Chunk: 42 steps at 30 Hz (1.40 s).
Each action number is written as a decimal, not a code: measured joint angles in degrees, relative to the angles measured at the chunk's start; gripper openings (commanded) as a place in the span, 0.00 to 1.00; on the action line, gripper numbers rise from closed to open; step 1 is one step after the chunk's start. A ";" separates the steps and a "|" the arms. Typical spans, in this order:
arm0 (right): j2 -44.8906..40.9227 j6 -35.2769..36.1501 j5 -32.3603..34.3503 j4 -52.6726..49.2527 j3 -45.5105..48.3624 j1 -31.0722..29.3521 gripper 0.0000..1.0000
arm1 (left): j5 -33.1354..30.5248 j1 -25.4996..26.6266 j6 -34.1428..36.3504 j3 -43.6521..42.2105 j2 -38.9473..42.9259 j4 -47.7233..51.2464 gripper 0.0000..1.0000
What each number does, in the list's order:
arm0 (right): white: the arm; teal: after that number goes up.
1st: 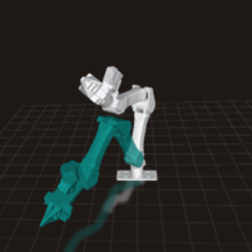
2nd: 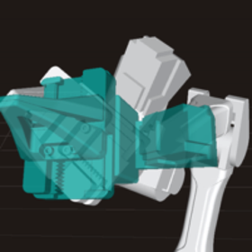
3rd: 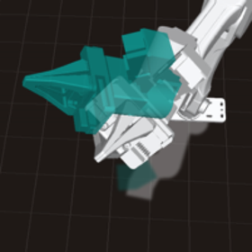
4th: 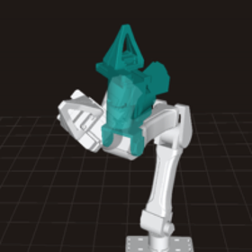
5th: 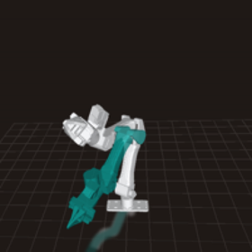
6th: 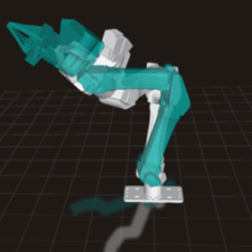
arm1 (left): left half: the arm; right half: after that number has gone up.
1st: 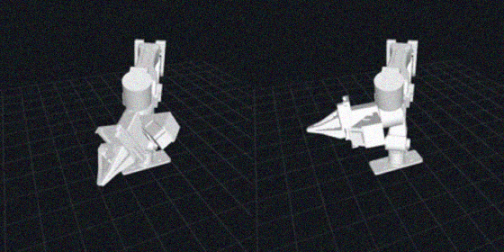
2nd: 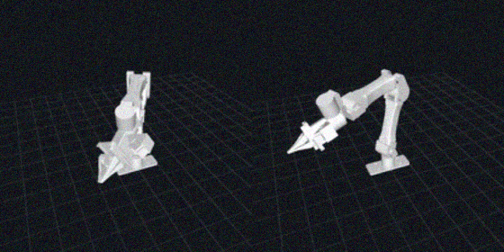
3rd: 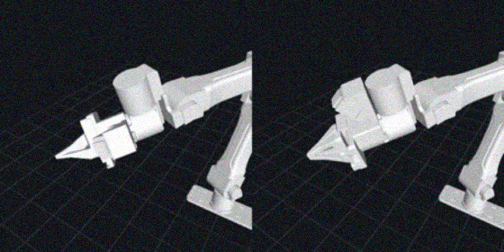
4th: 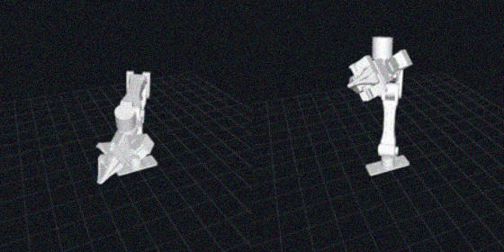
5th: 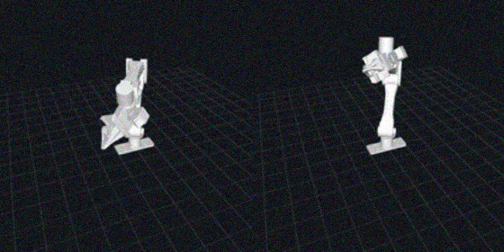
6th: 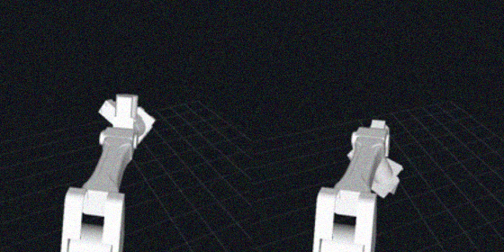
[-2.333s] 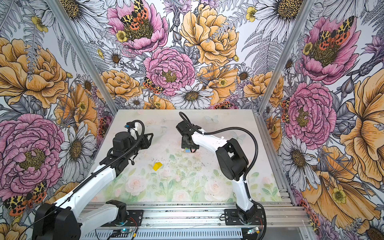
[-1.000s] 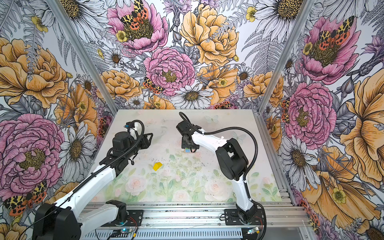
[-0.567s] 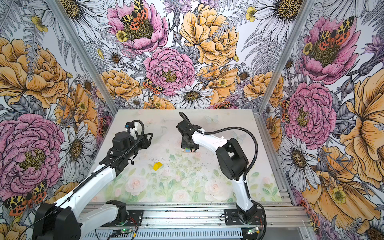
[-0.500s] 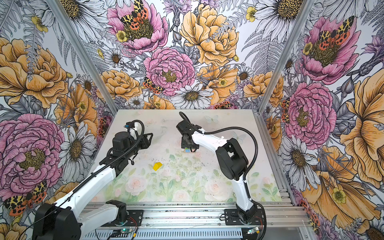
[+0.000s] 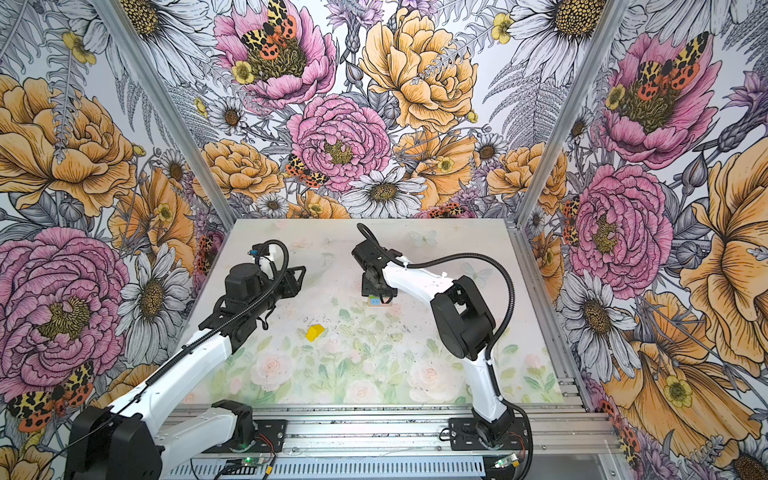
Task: Build the wood block tower
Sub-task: 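Lower the lime-green block onto the light-blue and pink blocks with the right gripper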
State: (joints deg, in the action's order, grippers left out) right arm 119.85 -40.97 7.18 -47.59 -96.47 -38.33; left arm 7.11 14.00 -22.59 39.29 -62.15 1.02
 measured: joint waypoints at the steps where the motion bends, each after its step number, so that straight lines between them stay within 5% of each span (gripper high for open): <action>1: 0.00 0.09 0.02 -0.11 -0.04 0.00 0.36 | 0.00 0.00 0.00 0.00 0.00 0.00 0.44; 42: 0.68 1.62 0.11 -1.86 -1.20 0.00 0.36 | 0.00 -0.04 0.00 0.00 0.00 0.00 0.44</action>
State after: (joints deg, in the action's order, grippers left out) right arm 120.53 -39.35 7.29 -49.45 -97.67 -38.33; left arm 7.11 13.96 -22.59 39.29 -62.15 1.02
